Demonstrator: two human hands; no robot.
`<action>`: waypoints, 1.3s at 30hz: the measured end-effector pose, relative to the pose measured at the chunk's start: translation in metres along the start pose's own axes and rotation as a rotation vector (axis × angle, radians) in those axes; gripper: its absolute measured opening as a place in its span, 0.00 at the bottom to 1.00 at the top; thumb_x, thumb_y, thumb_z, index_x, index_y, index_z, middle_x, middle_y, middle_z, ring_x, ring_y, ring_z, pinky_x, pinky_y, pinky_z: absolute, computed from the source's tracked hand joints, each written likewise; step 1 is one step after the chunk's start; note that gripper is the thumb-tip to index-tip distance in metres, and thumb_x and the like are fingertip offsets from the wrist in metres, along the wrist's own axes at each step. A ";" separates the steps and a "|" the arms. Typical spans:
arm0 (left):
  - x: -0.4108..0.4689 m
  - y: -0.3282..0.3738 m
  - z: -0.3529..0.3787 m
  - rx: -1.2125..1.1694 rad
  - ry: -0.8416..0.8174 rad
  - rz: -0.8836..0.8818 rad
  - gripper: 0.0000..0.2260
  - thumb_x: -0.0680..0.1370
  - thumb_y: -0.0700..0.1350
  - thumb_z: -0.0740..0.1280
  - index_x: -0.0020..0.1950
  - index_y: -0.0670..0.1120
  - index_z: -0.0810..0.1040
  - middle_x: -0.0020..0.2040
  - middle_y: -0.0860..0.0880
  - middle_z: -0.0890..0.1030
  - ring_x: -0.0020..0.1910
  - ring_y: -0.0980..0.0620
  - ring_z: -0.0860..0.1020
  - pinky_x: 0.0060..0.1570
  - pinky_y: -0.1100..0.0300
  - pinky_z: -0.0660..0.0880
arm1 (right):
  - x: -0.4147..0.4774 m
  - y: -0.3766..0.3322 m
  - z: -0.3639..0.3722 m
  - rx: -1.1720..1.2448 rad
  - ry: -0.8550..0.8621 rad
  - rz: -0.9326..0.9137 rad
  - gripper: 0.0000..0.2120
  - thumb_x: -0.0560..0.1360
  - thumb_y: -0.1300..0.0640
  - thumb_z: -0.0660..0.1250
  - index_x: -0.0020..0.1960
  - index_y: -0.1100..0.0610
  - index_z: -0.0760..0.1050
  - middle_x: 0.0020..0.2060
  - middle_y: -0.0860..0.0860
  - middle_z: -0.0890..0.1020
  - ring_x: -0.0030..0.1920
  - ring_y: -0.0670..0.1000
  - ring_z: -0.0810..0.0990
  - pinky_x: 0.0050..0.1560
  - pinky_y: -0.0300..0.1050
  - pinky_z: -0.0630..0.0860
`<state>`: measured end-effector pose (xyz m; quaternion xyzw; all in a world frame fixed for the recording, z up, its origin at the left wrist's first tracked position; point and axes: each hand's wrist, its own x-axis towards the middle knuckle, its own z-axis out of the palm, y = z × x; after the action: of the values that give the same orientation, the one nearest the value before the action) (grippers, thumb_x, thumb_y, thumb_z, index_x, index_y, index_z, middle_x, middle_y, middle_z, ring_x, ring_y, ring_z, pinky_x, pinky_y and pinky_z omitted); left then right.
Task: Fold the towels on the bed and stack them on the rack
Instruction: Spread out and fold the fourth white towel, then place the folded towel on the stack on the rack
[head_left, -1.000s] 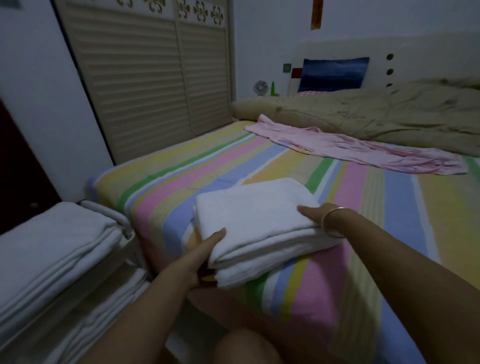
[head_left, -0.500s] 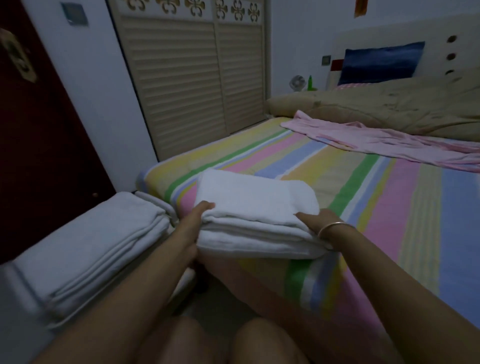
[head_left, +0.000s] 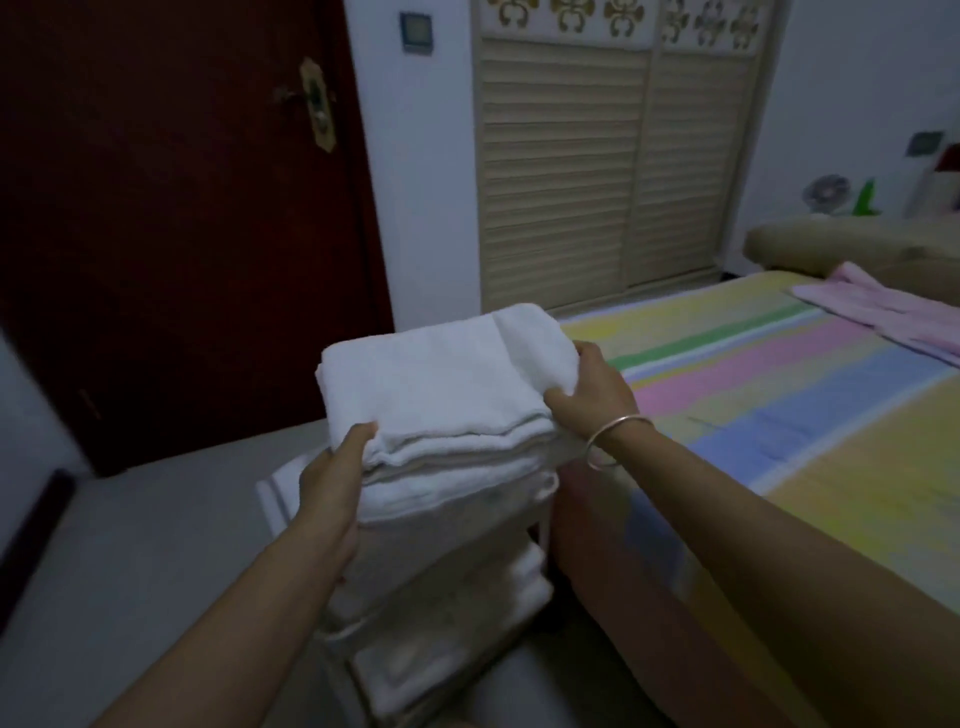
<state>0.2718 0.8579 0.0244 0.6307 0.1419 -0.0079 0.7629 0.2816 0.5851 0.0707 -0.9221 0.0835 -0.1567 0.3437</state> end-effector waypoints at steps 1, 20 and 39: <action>0.011 0.003 -0.010 0.009 0.053 0.027 0.28 0.67 0.59 0.74 0.60 0.45 0.80 0.54 0.44 0.83 0.52 0.41 0.81 0.58 0.46 0.76 | 0.017 -0.013 0.014 0.008 -0.012 -0.015 0.33 0.69 0.52 0.67 0.71 0.53 0.60 0.58 0.61 0.76 0.57 0.63 0.74 0.49 0.49 0.71; 0.079 -0.046 0.075 1.538 0.081 0.425 0.28 0.80 0.63 0.41 0.79 0.56 0.47 0.80 0.47 0.44 0.78 0.41 0.42 0.73 0.38 0.40 | 0.068 0.037 0.106 0.153 -0.394 0.009 0.25 0.80 0.43 0.57 0.74 0.52 0.64 0.70 0.52 0.69 0.67 0.53 0.70 0.60 0.45 0.67; -0.046 -0.063 0.295 0.833 -0.185 0.971 0.14 0.71 0.45 0.60 0.53 0.47 0.80 0.51 0.47 0.81 0.51 0.43 0.78 0.55 0.48 0.74 | 0.010 0.180 -0.118 -0.316 -0.262 0.099 0.18 0.79 0.54 0.63 0.68 0.53 0.69 0.57 0.52 0.81 0.57 0.53 0.78 0.58 0.44 0.72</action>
<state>0.2769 0.5526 0.0228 0.8630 -0.2409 0.2294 0.3801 0.2420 0.3760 0.0381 -0.9719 0.1066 -0.0034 0.2101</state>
